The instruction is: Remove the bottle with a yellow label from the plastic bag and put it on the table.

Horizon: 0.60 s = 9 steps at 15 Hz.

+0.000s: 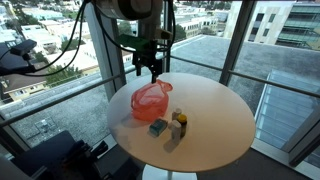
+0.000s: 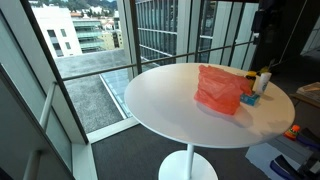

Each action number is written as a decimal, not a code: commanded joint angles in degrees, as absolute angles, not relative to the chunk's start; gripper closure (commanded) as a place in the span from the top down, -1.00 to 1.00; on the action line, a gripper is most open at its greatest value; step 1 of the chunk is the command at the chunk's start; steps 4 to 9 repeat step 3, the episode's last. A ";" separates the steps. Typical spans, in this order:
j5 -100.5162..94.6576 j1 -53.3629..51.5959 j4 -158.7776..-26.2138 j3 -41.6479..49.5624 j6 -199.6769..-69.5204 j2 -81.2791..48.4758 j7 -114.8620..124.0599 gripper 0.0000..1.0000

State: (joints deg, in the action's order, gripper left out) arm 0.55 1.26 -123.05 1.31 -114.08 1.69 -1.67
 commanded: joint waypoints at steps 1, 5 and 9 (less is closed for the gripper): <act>0.56 1.16 -122.92 1.25 -113.54 2.00 -1.68 1.00; 0.56 1.06 -122.93 1.15 -113.36 2.11 -1.68 1.00; 0.56 1.06 -122.93 1.15 -113.36 2.11 -1.68 1.00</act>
